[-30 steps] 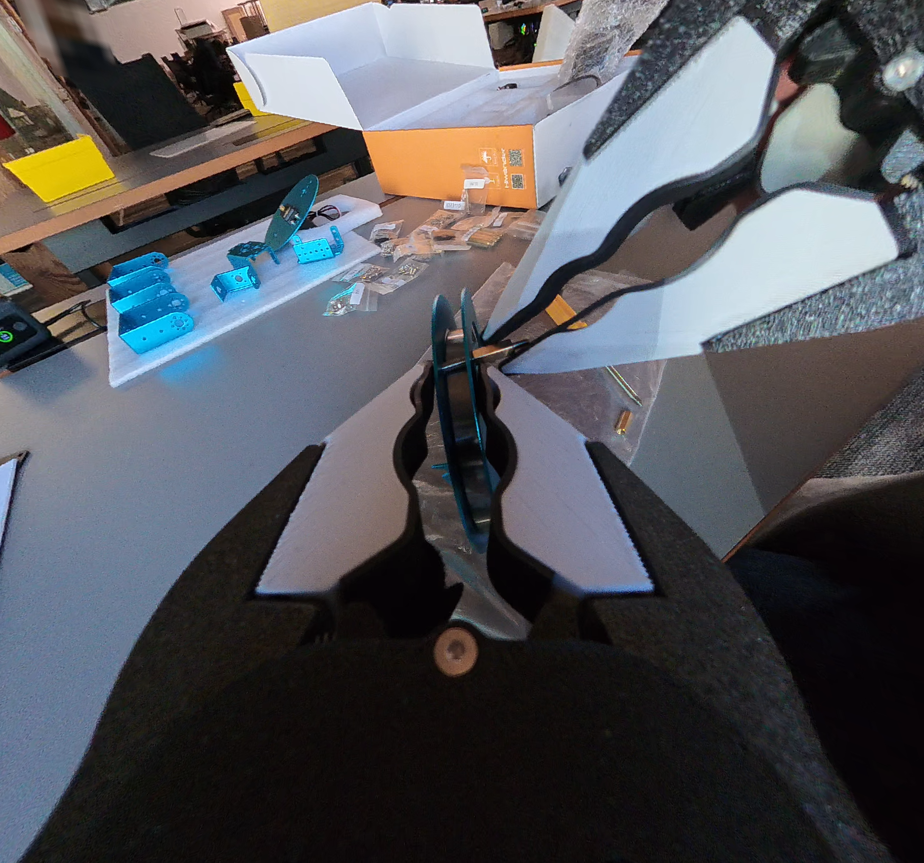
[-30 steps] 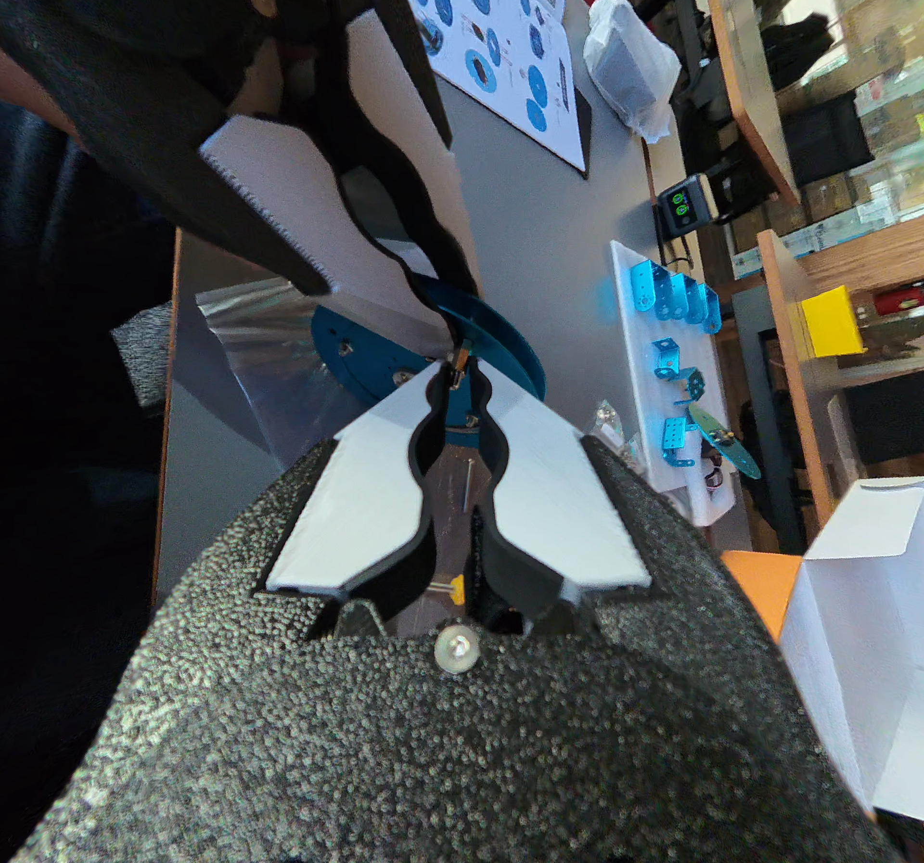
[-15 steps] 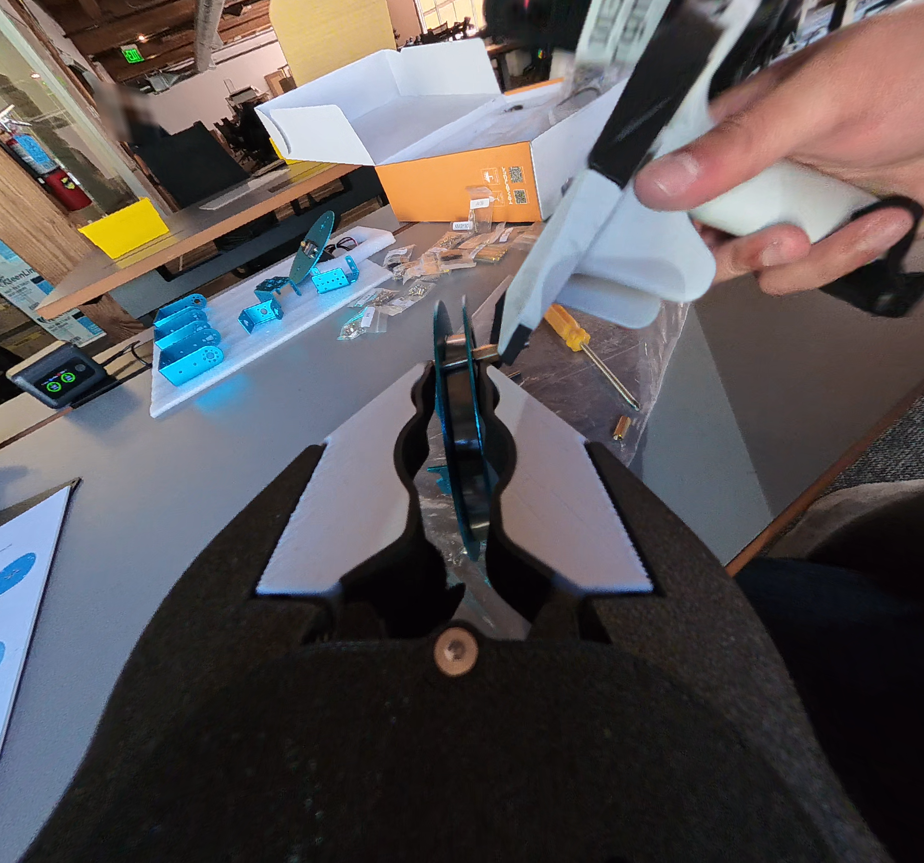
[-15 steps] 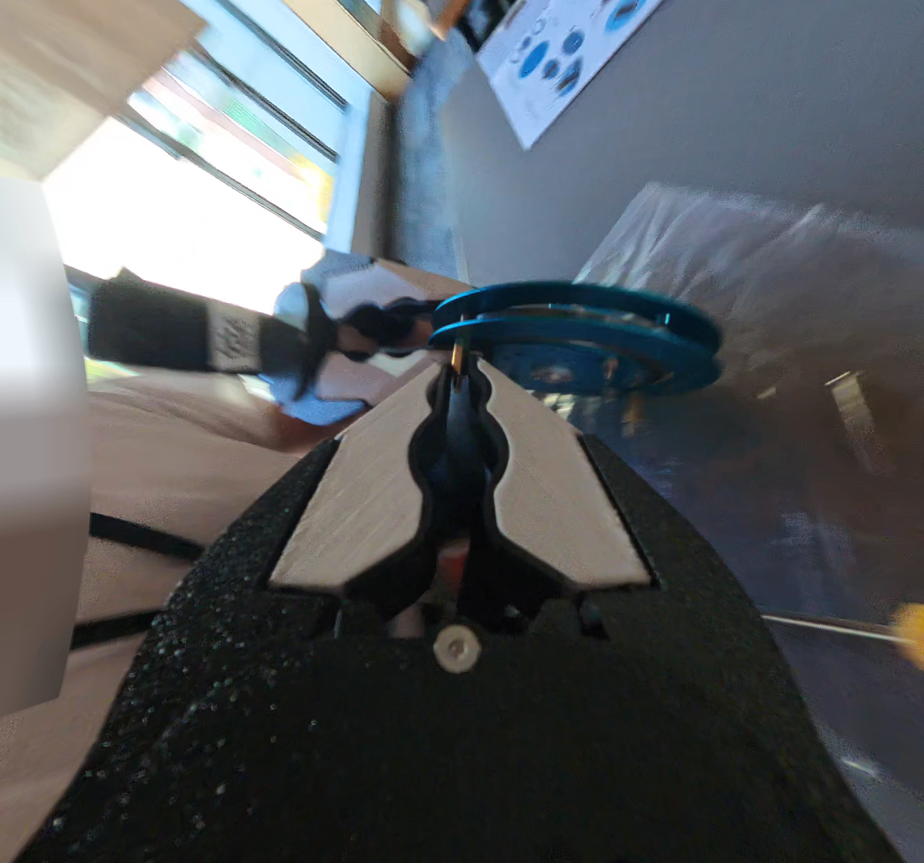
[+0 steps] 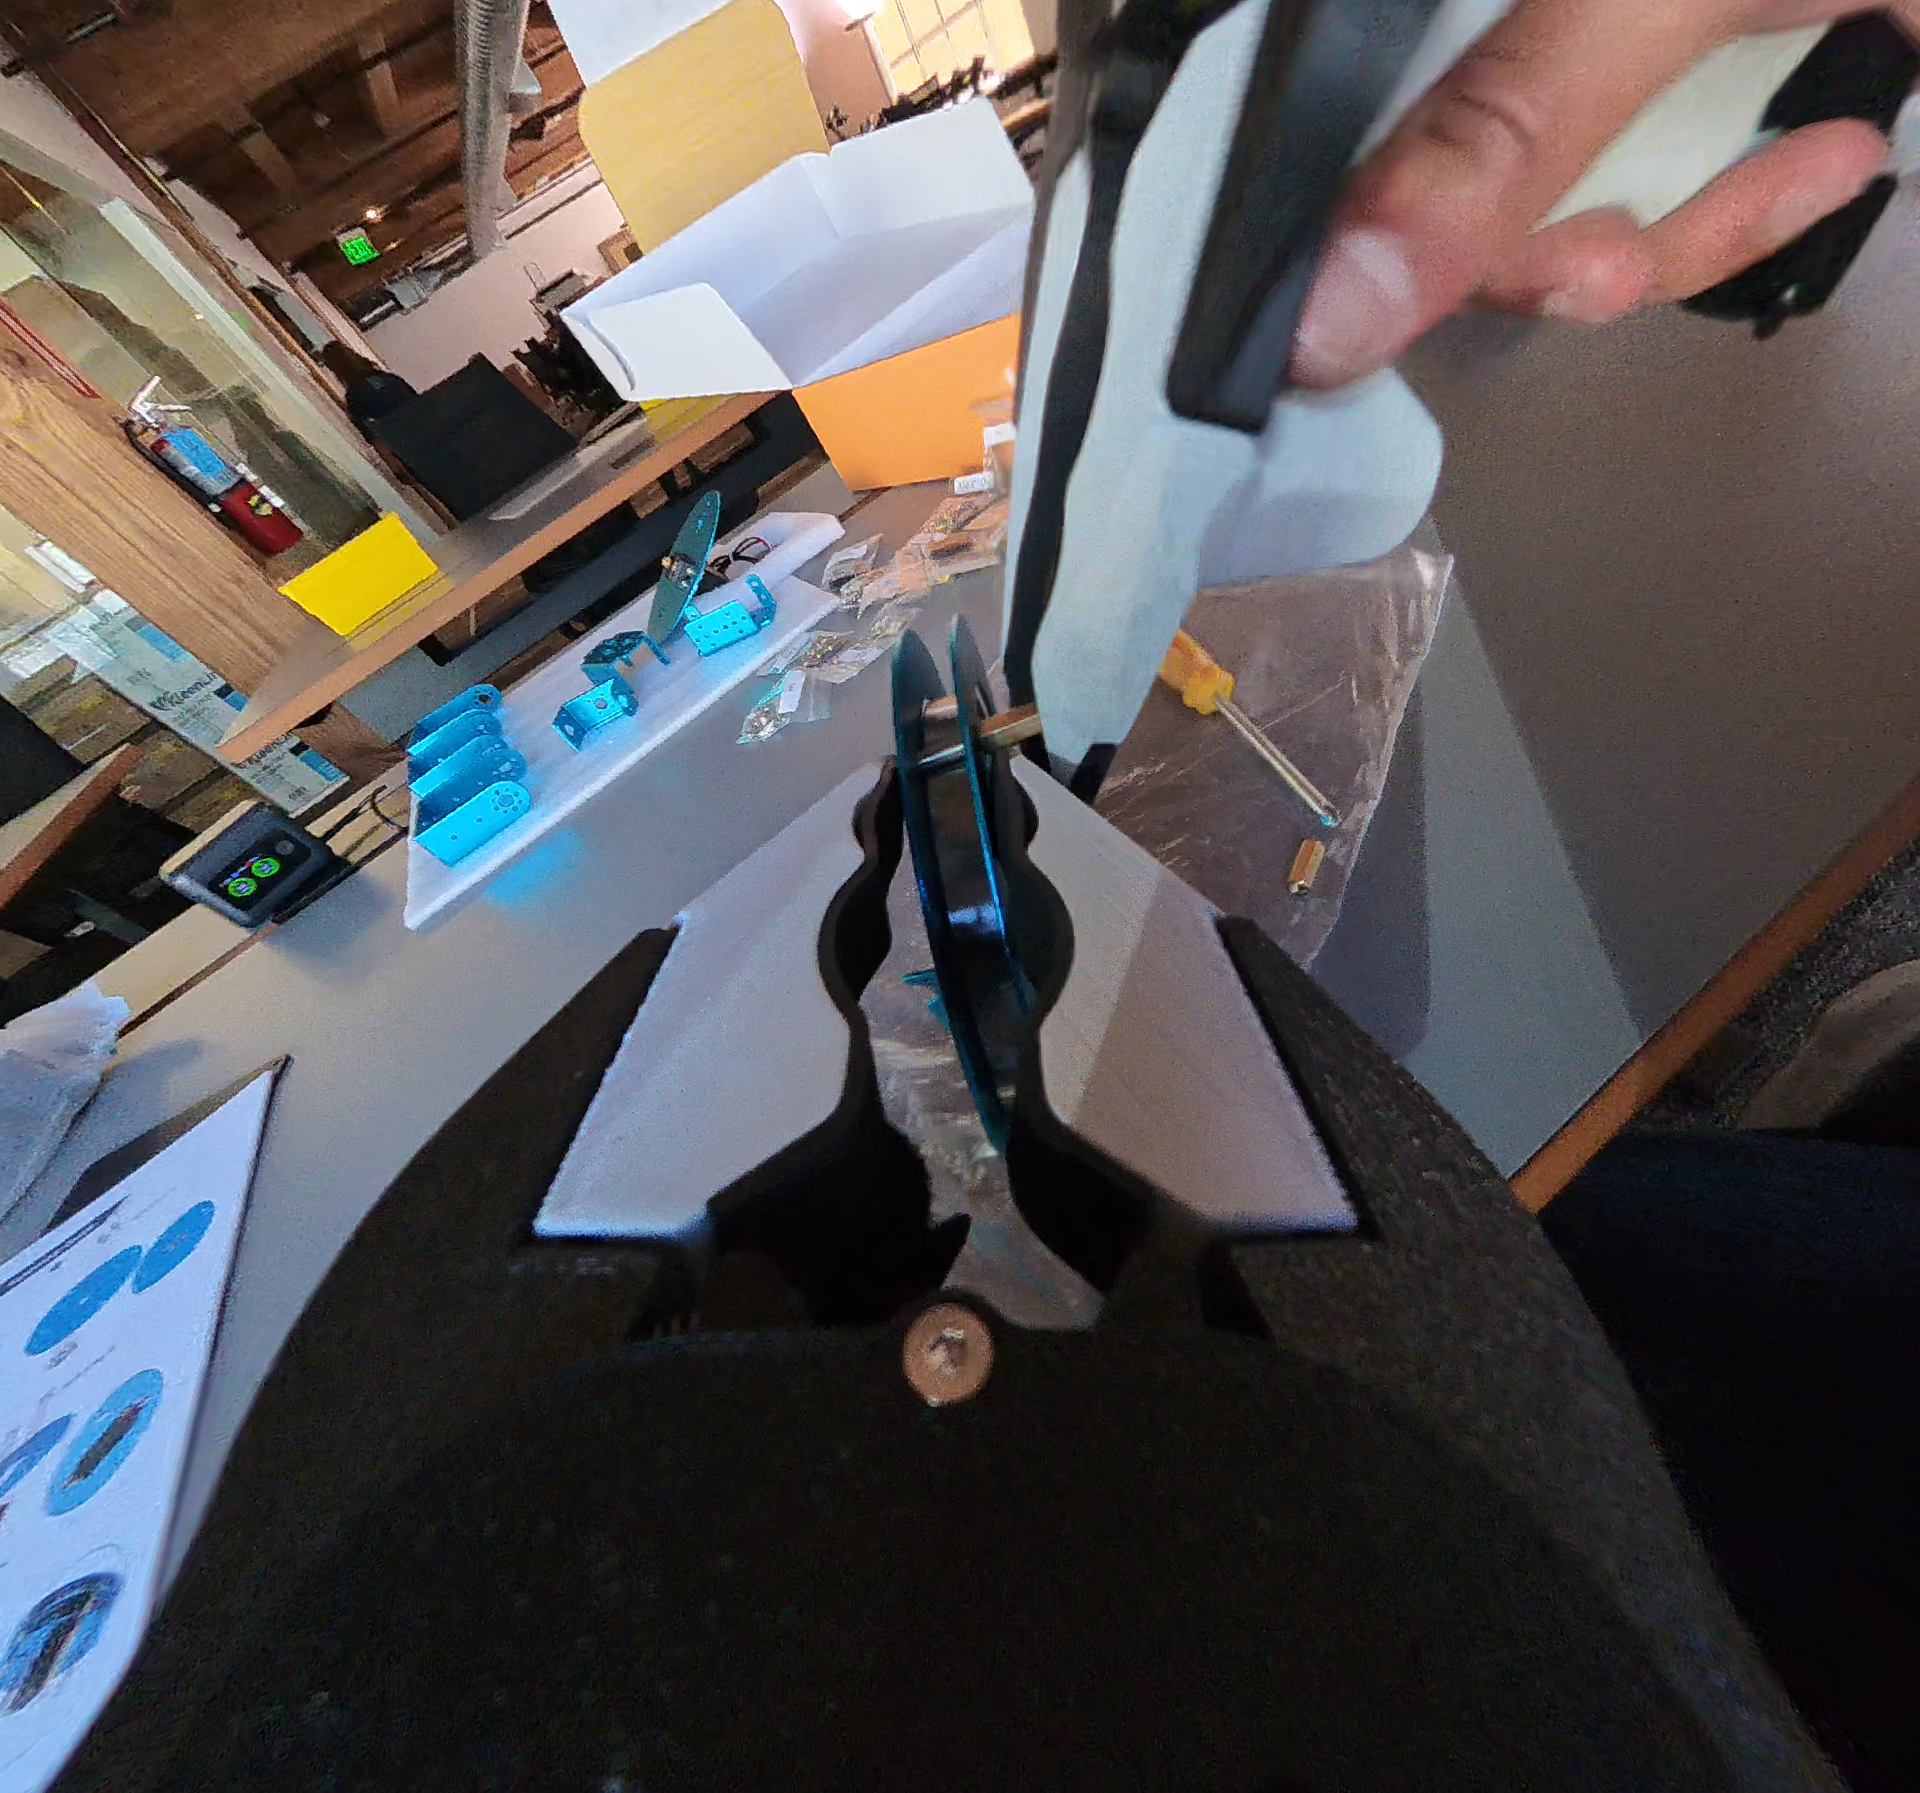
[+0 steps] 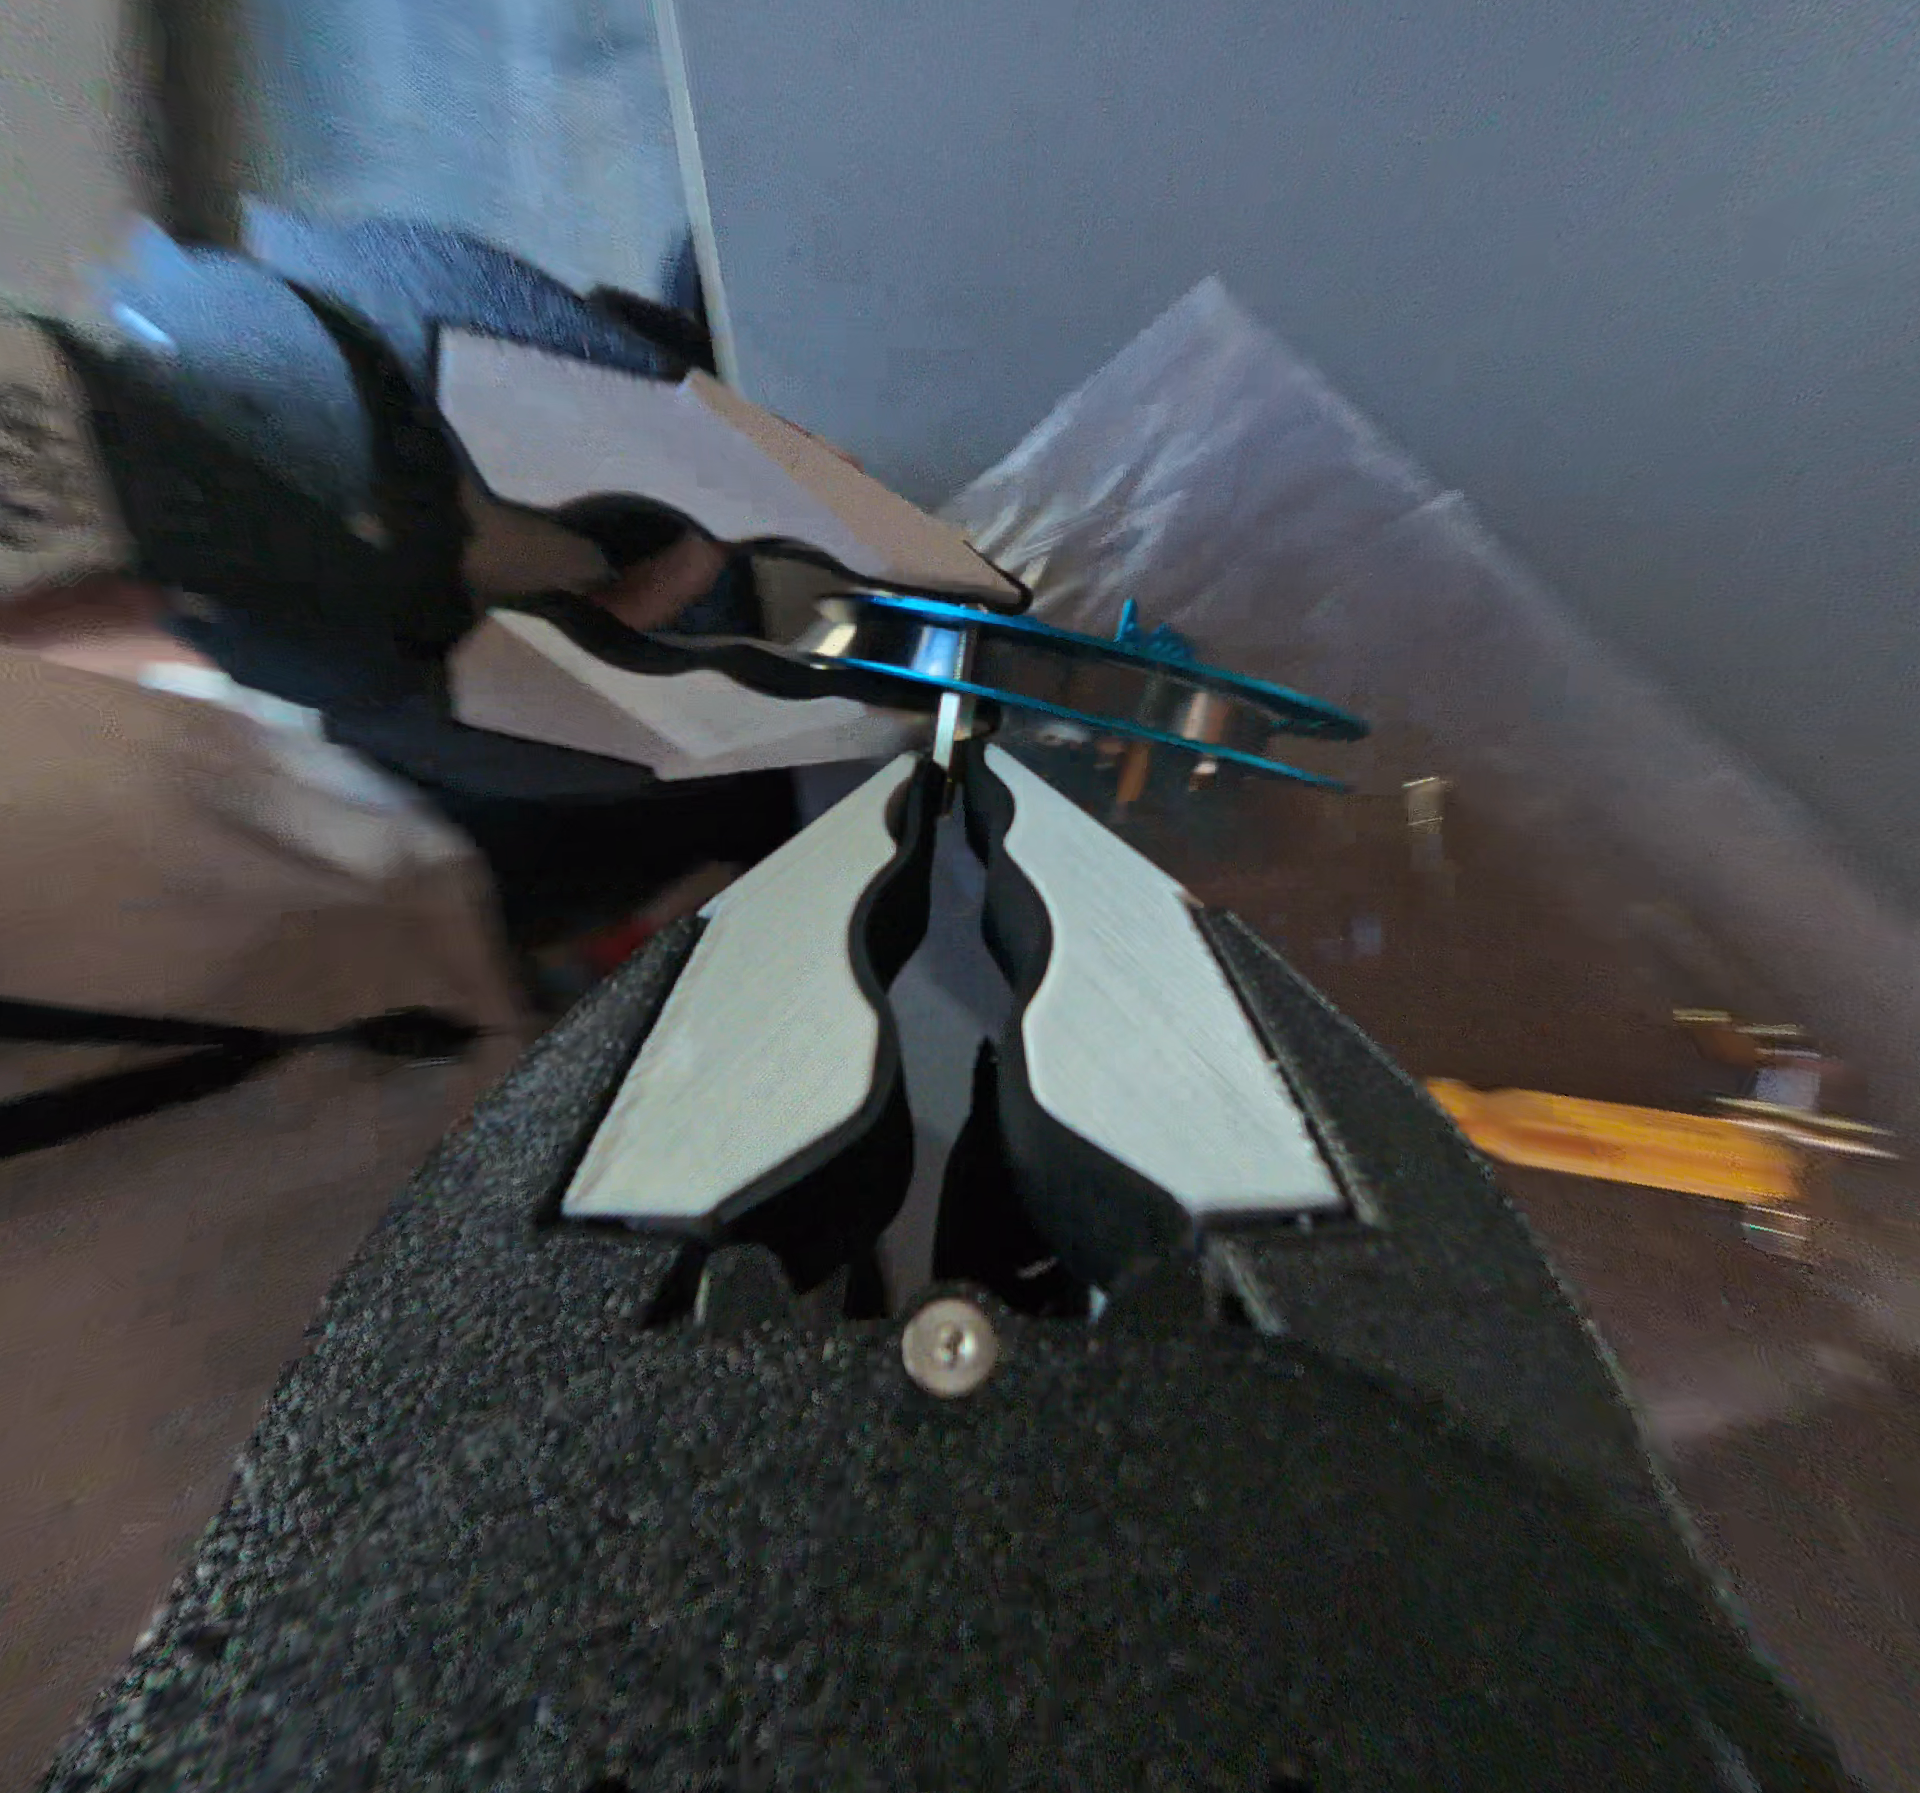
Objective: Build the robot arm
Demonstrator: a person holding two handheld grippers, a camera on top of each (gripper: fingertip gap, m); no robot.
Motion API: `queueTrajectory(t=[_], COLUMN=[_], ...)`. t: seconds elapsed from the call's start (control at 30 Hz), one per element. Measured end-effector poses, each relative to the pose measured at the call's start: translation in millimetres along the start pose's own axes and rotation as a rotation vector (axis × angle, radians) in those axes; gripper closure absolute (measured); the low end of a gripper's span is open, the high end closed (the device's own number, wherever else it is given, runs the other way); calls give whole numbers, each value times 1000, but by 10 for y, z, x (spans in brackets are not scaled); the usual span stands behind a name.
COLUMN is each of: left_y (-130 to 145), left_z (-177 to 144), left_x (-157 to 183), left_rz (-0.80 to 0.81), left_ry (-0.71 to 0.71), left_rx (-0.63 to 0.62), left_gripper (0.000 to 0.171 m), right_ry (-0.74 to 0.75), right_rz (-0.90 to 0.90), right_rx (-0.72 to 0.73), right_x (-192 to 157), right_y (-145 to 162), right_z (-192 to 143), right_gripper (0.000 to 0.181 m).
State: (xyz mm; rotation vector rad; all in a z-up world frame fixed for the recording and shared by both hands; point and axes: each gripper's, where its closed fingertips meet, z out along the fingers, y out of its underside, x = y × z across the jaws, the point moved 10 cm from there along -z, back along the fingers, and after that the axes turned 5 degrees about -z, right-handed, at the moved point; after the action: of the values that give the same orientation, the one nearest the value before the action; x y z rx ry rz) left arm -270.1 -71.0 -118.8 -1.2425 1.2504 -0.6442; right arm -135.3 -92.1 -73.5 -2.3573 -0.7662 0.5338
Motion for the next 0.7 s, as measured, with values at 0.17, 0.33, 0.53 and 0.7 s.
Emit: queueTrajectory(t=[0.17, 0.33, 0.53, 0.7], left_y=[-7, 34, 20, 20], left_z=[3, 31, 51, 11], left_x=[15, 18, 50, 94], left_rz=[15, 30, 68, 46], left_ry=[2, 2, 3, 8], left_rx=[20, -6, -11, 40], left_gripper=[159, 159, 159, 160], right_ry=[-726, -731, -29, -305], right_rz=[637, 646, -77, 240], right_rx=[119, 195, 74, 86], right_x=[441, 463, 75, 244], right_y=[292, 384, 115, 180], right_z=[199, 263, -31, -27], right_gripper=[179, 176, 174, 177])
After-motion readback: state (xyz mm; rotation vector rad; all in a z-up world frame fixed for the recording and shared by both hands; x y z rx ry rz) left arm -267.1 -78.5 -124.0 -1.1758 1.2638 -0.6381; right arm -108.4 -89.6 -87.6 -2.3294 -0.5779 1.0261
